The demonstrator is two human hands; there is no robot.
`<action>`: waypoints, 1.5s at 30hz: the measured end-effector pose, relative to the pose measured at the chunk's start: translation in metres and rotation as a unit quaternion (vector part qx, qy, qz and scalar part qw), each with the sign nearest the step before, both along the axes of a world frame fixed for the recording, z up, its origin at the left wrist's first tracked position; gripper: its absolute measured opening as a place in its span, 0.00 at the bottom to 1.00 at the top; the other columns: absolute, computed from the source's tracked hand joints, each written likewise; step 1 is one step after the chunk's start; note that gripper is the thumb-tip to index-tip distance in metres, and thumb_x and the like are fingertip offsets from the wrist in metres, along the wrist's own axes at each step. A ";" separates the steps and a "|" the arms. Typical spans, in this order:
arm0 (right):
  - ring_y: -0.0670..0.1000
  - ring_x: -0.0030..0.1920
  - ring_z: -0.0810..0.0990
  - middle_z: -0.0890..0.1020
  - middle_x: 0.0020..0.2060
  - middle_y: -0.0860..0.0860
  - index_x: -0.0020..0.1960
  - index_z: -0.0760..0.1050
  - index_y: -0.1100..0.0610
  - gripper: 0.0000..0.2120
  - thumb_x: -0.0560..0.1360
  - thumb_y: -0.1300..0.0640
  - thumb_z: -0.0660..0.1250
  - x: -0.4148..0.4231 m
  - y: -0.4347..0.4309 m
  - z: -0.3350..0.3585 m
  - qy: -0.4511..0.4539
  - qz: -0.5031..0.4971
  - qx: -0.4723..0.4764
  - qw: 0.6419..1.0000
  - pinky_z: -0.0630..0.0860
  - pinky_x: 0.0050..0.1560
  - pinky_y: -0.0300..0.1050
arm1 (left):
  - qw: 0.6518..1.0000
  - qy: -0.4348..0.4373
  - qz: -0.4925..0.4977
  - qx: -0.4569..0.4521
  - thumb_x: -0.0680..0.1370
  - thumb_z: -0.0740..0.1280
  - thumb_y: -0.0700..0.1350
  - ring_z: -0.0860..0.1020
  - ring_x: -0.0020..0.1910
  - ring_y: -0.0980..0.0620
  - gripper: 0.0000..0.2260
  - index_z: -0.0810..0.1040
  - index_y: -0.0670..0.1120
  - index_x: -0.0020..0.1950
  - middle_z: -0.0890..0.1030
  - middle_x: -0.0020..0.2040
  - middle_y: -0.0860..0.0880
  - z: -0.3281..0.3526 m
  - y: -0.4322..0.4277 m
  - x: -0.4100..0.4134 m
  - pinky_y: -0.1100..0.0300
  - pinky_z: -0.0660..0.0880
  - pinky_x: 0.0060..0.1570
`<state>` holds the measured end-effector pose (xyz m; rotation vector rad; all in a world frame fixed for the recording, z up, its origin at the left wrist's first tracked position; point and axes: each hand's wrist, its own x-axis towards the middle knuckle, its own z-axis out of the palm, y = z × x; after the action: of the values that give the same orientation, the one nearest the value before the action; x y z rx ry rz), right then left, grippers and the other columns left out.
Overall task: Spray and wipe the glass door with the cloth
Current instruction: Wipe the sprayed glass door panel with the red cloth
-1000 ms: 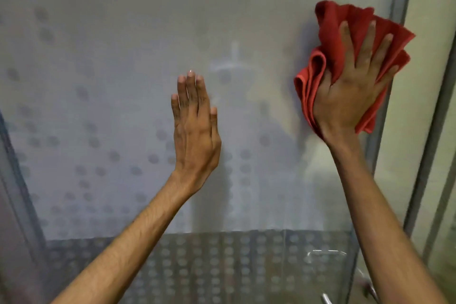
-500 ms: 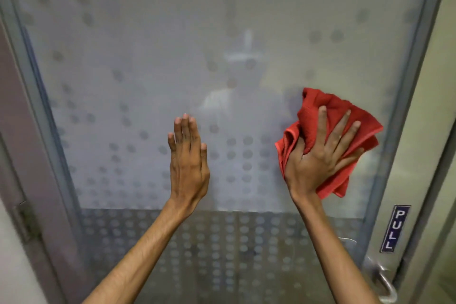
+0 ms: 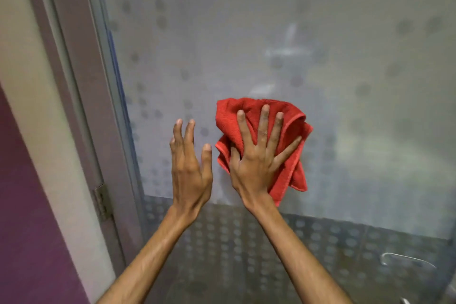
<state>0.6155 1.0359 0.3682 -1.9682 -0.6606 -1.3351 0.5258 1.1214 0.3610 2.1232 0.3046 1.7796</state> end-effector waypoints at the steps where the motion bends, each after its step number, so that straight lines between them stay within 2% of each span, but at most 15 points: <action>1: 0.58 0.80 0.50 0.56 0.80 0.52 0.77 0.63 0.41 0.32 0.75 0.40 0.61 -0.007 0.012 0.002 0.003 0.012 -0.005 1.000 0.44 0.72 0.77 | 1.000 0.003 -0.010 -0.024 0.83 0.57 0.49 0.55 0.79 0.51 0.24 0.59 0.45 0.78 0.59 0.79 0.46 0.002 0.007 -0.006 0.53 0.51 0.78; 5: 0.57 0.81 0.50 0.56 0.80 0.52 0.78 0.62 0.41 0.31 0.75 0.41 0.63 -0.034 0.052 0.009 0.005 0.060 -0.031 0.998 0.42 0.74 0.75 | 0.999 0.011 -0.011 -0.037 0.83 0.58 0.51 0.76 0.66 0.51 0.20 0.67 0.47 0.74 0.77 0.67 0.51 0.010 0.034 -0.025 0.52 0.68 0.66; 10: 0.55 0.81 0.46 0.54 0.81 0.51 0.78 0.61 0.42 0.33 0.75 0.45 0.66 -0.059 0.070 0.016 0.013 0.147 -0.050 0.988 0.40 0.75 0.72 | 0.988 0.076 0.061 -0.122 0.78 0.51 0.65 0.72 0.51 0.54 0.22 0.78 0.56 0.56 0.79 0.43 0.60 0.030 0.049 -0.042 0.59 0.53 0.49; 13: 0.50 0.81 0.45 0.56 0.81 0.50 0.79 0.61 0.45 0.40 0.67 0.51 0.67 -0.072 0.062 0.017 0.046 0.252 -0.045 0.966 0.39 0.77 0.67 | 0.972 0.108 0.002 -0.210 0.74 0.53 0.72 0.66 0.51 0.54 0.23 0.76 0.56 0.41 0.74 0.38 0.55 0.039 0.056 -0.052 0.57 0.54 0.52; 16: 0.46 0.80 0.54 0.65 0.78 0.49 0.75 0.68 0.50 0.38 0.65 0.61 0.67 -0.078 0.054 0.011 0.081 0.361 0.001 0.929 0.46 0.79 0.62 | 0.938 0.133 -0.112 -0.299 0.71 0.65 0.72 0.70 0.58 0.50 0.22 0.81 0.55 0.49 0.78 0.47 0.50 0.034 0.073 -0.052 0.54 0.61 0.67; 19: 0.47 0.77 0.63 0.72 0.73 0.50 0.71 0.73 0.56 0.34 0.66 0.70 0.66 -0.077 0.044 0.001 0.102 0.412 0.066 0.903 0.59 0.78 0.57 | 0.924 0.062 -0.196 -0.323 0.72 0.73 0.61 0.82 0.50 0.52 0.15 0.84 0.51 0.48 0.85 0.48 0.47 0.021 0.076 -0.055 0.51 0.79 0.56; 22: 0.51 0.74 0.68 0.73 0.70 0.53 0.69 0.73 0.59 0.30 0.69 0.74 0.68 -0.080 0.032 -0.016 0.113 0.379 0.140 0.908 0.66 0.74 0.55 | 0.910 0.011 -0.253 -0.328 0.77 0.71 0.45 0.81 0.38 0.62 0.03 0.83 0.47 0.45 0.85 0.38 0.56 0.013 0.061 -0.069 0.66 0.78 0.42; 25: 0.50 0.71 0.70 0.72 0.68 0.51 0.70 0.70 0.58 0.30 0.71 0.66 0.75 -0.083 0.024 -0.048 0.158 0.331 0.211 0.906 0.71 0.70 0.56 | 0.898 0.019 -0.298 -0.322 0.77 0.71 0.41 0.81 0.39 0.63 0.03 0.83 0.48 0.46 0.85 0.37 0.58 -0.003 0.056 -0.079 0.70 0.77 0.41; 27: 0.49 0.71 0.71 0.71 0.68 0.49 0.72 0.66 0.53 0.34 0.70 0.55 0.77 -0.088 0.022 -0.074 0.249 0.329 0.256 0.874 0.72 0.69 0.52 | 0.885 0.038 -0.316 -0.339 0.76 0.71 0.40 0.82 0.39 0.63 0.04 0.83 0.49 0.46 0.85 0.37 0.58 -0.016 0.056 -0.083 0.69 0.77 0.40; 30: 0.47 0.65 0.77 0.77 0.66 0.50 0.71 0.67 0.53 0.38 0.66 0.47 0.79 -0.100 0.016 -0.109 0.413 0.368 0.304 0.775 0.74 0.65 0.43 | 0.863 0.072 -0.338 -0.369 0.76 0.71 0.41 0.83 0.37 0.61 0.02 0.83 0.47 0.46 0.86 0.37 0.56 -0.042 0.058 -0.089 0.68 0.78 0.39; 32: 0.49 0.56 0.82 0.84 0.57 0.52 0.64 0.75 0.57 0.29 0.67 0.51 0.79 -0.109 0.008 -0.129 0.492 0.395 0.320 0.707 0.79 0.56 0.39 | 0.845 0.093 -0.349 -0.394 0.76 0.71 0.42 0.84 0.42 0.59 0.04 0.83 0.46 0.49 0.87 0.42 0.53 -0.063 0.062 -0.091 0.66 0.79 0.43; 35: 0.48 0.45 0.82 0.87 0.48 0.53 0.55 0.81 0.59 0.17 0.69 0.52 0.73 -0.126 -0.006 -0.156 0.541 0.409 0.299 0.672 0.79 0.46 0.39 | 0.826 0.150 -0.351 -0.413 0.78 0.69 0.44 0.83 0.47 0.59 0.07 0.83 0.45 0.55 0.86 0.47 0.52 -0.094 0.065 -0.096 0.66 0.79 0.47; 38: 0.45 0.42 0.81 0.86 0.44 0.52 0.54 0.81 0.61 0.12 0.74 0.56 0.73 -0.140 -0.017 -0.176 0.541 0.368 0.328 0.681 0.79 0.44 0.37 | 0.768 0.256 -0.370 -0.456 0.81 0.63 0.49 0.82 0.45 0.64 0.10 0.81 0.47 0.57 0.85 0.47 0.57 -0.123 0.066 -0.100 0.69 0.77 0.46; 41: 0.42 0.40 0.80 0.85 0.41 0.49 0.51 0.82 0.59 0.05 0.79 0.59 0.69 -0.150 -0.033 -0.193 0.543 0.304 0.371 0.689 0.77 0.42 0.34 | 0.680 0.426 -0.380 -0.461 0.82 0.60 0.55 0.81 0.51 0.61 0.19 0.77 0.46 0.65 0.83 0.57 0.52 -0.153 0.074 -0.099 0.64 0.77 0.58; 45: 0.42 0.42 0.81 0.86 0.44 0.50 0.52 0.82 0.57 0.06 0.80 0.58 0.67 -0.161 -0.065 -0.219 0.546 0.228 0.400 0.700 0.78 0.43 0.34 | 0.544 0.505 -0.509 -0.435 0.78 0.70 0.43 0.80 0.58 0.59 0.23 0.68 0.50 0.71 0.79 0.65 0.51 -0.189 0.064 -0.109 0.63 0.75 0.61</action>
<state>0.4549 0.9709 0.1494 -1.3264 0.0777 0.0597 0.4167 1.1855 0.1721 1.5752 0.0894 -0.3876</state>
